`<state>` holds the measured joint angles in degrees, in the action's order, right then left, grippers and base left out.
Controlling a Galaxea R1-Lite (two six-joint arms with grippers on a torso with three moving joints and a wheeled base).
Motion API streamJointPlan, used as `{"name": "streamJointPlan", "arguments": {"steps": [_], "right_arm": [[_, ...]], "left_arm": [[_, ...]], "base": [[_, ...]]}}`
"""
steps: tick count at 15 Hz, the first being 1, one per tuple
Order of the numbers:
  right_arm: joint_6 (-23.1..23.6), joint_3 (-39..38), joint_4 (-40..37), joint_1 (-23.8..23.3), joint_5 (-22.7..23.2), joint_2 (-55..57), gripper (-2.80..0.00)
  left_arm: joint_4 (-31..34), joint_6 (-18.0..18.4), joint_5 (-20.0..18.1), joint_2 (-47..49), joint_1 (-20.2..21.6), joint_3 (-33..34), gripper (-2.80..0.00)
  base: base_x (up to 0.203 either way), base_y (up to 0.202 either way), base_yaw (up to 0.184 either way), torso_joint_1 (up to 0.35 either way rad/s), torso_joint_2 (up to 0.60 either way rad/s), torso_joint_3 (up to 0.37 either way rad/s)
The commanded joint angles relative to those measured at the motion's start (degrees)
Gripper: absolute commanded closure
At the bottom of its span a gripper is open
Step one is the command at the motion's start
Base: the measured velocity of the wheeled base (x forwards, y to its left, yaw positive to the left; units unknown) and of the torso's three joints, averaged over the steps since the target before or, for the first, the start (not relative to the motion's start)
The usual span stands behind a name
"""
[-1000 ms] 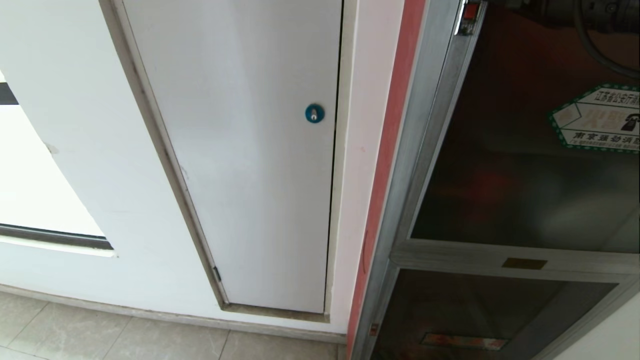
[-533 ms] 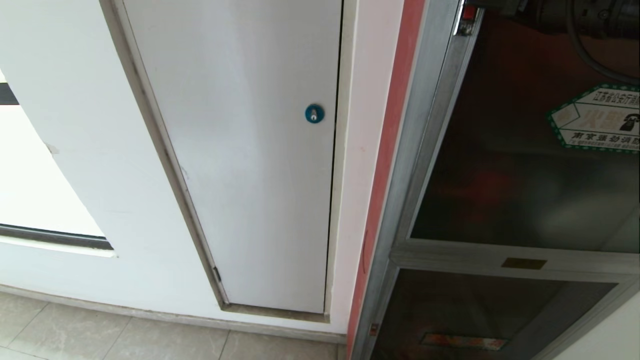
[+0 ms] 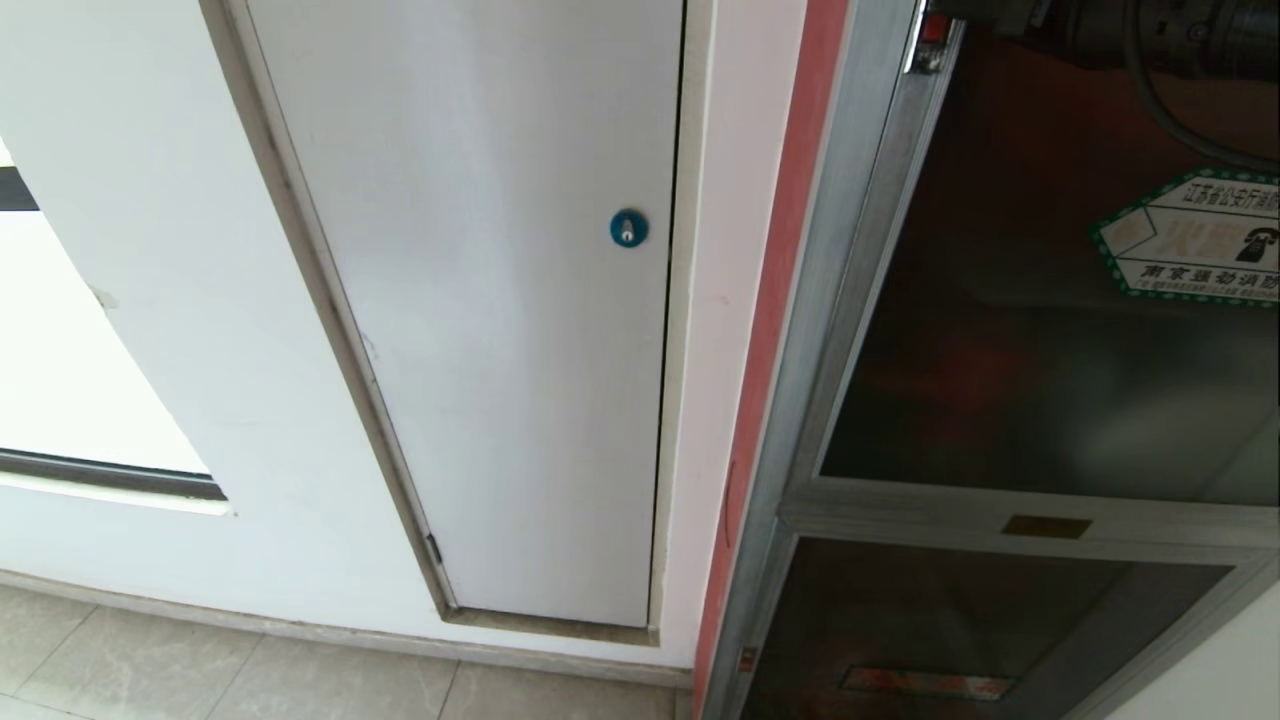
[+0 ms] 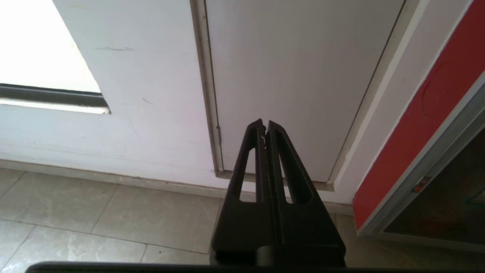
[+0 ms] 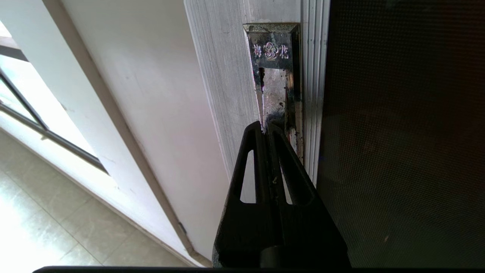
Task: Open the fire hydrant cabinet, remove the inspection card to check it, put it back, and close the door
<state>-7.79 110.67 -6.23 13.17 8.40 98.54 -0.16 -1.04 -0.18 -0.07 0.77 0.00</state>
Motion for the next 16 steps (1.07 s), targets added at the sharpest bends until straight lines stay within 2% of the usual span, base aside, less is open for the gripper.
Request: {"name": "streamJointPlan", "arguments": {"steps": [1,11,16], "right_arm": [[0.0,0.0,-0.1,-0.5,0.0,0.8,0.0],[0.0,0.7,-0.1,-1.6,0.3,0.5,0.0],[0.0,-0.3,-0.6,-0.3,0.5,-3.1,0.0]], "left_arm": [[0.0,-0.1,0.0,0.1,0.0,0.1,0.0],[0.0,0.0,0.0,0.1,0.0,0.0,0.0],[0.0,0.0,0.0,0.1,0.0,0.0,0.0]], "base": [[0.0,0.0,0.0,0.0,0.0,0.0],[0.0,0.0,0.0,0.0,0.0,0.0],[0.0,0.0,0.0,0.0,0.0,0.0]]}}
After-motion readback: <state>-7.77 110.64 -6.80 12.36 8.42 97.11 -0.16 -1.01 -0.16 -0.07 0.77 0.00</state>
